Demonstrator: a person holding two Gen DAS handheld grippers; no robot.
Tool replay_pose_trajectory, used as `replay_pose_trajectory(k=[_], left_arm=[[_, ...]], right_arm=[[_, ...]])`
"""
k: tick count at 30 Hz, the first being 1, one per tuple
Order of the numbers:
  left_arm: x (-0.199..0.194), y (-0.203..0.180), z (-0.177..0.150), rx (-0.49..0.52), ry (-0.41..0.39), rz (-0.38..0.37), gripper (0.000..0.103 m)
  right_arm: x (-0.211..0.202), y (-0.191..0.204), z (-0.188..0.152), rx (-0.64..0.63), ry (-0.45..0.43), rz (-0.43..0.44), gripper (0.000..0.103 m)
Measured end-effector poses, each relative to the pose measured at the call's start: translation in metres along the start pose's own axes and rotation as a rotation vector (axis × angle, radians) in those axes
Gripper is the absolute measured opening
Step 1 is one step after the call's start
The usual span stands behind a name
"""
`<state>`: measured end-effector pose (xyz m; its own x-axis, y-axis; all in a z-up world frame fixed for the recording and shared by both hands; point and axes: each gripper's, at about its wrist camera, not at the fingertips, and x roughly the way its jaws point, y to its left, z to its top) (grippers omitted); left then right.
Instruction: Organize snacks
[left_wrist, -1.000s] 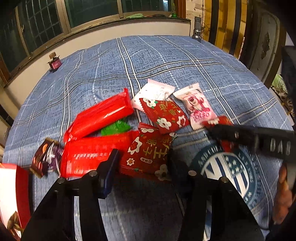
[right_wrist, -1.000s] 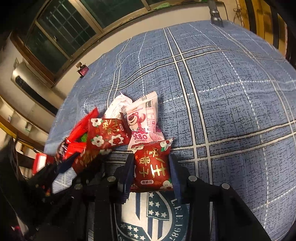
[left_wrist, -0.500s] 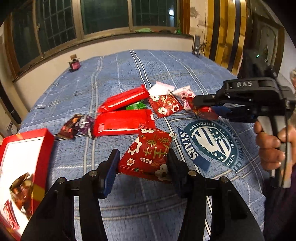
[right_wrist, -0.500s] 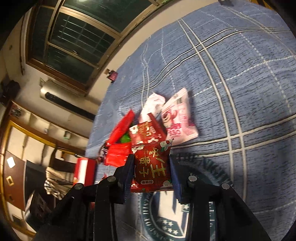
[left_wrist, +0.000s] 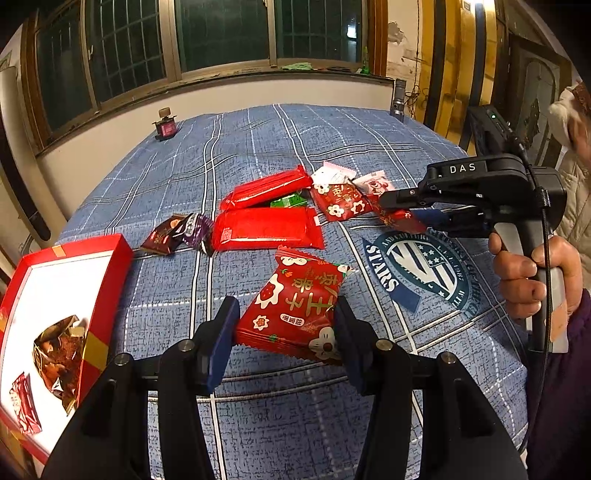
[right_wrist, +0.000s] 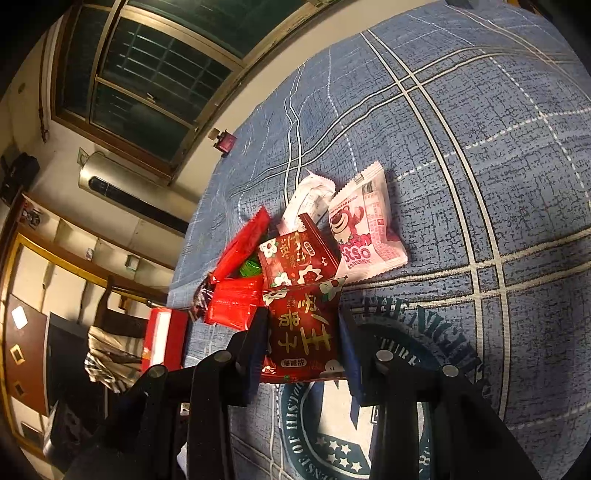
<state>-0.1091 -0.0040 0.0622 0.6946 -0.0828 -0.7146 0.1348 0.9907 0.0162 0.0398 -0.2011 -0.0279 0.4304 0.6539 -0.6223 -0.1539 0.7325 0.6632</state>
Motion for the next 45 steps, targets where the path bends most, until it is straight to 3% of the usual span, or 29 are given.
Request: replay_pose_trajectory(k=[45], left_arm=[[0.010,-0.013,-0.004,0.028,0.053,0.000,0.050]], right_arm=[[-0.008,0.000,0.003,-0.040,-0.069,-0.100,0.038]])
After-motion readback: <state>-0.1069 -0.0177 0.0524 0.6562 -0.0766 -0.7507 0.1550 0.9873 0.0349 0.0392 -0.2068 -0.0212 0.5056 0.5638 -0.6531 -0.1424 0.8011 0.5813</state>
